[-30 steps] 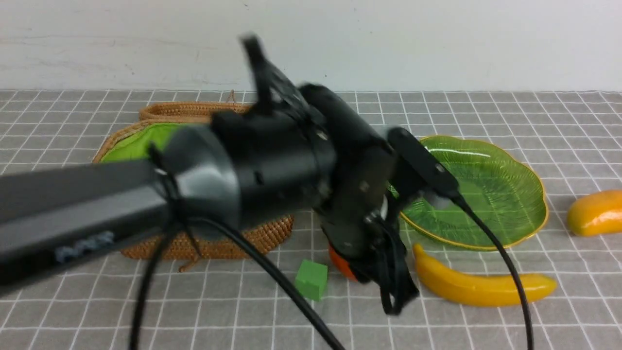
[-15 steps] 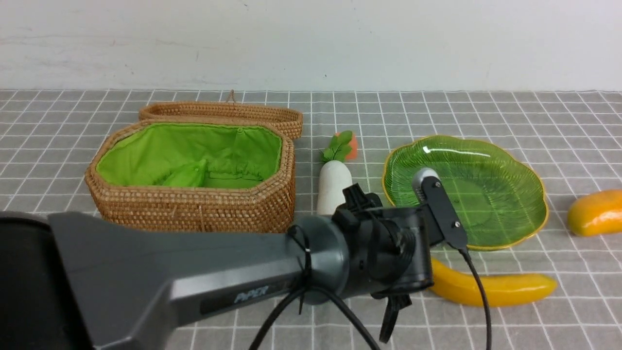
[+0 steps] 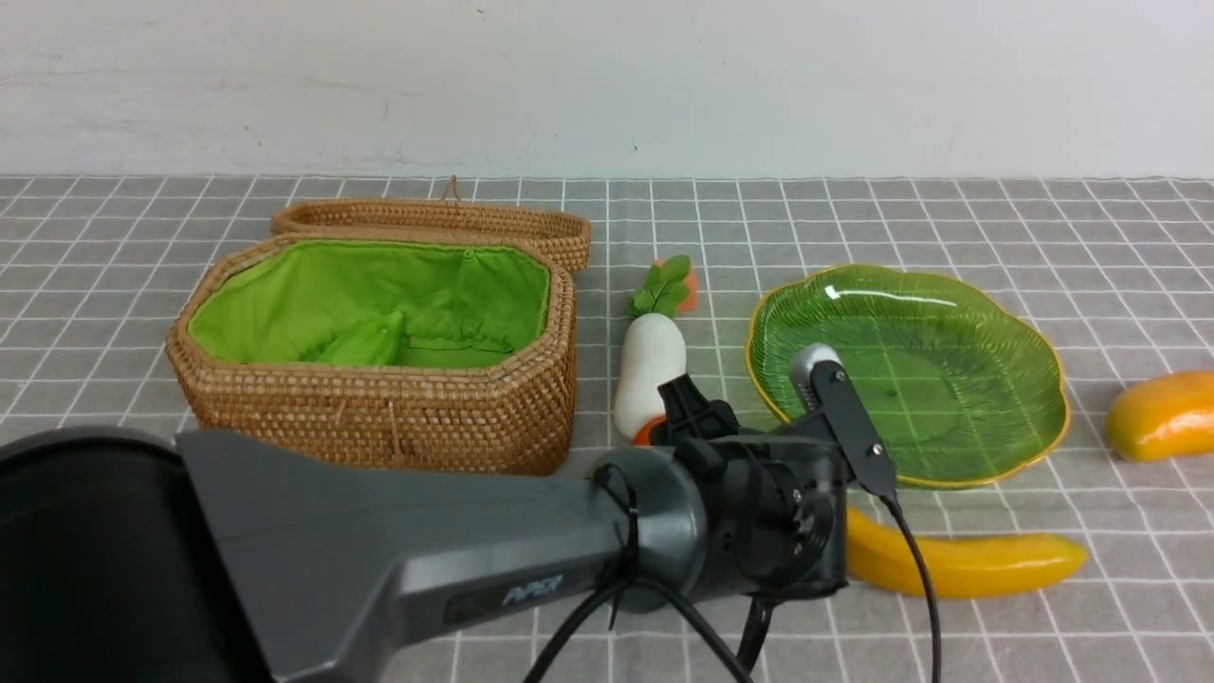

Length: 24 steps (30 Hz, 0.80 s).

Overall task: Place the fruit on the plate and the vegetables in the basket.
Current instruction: Grab a tomato with your left arm and place it on the plate on the right.

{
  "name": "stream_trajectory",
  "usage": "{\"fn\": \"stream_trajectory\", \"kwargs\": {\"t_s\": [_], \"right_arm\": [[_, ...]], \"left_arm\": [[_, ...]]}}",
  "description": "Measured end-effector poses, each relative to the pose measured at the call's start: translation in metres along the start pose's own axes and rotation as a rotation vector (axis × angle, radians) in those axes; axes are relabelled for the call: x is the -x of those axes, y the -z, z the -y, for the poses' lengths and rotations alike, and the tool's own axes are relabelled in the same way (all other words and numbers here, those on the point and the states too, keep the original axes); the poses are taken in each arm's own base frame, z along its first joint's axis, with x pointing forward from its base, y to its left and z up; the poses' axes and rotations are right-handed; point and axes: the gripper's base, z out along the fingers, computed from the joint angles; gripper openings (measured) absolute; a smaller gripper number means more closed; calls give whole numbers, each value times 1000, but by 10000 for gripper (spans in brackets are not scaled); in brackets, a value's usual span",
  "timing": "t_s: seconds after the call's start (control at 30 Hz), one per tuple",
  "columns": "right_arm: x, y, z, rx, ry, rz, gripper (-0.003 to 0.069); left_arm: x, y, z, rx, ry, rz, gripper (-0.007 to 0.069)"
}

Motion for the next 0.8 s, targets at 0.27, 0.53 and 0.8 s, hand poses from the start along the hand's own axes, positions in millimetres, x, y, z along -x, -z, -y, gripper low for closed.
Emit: {"fn": "stream_trajectory", "kwargs": {"t_s": [0.27,0.53,0.8], "right_arm": [[-1,0,6,-62,-70,-7,92],[-2,3,20,-229,-104,-14,95],[-2,2,20,-225,-112,-13,98]], "left_arm": [[36,38,-18,-57,138,59,477],[98,61,-62,-321,405,331,477],[103,-18,-45,-357,406,393,477]]}}
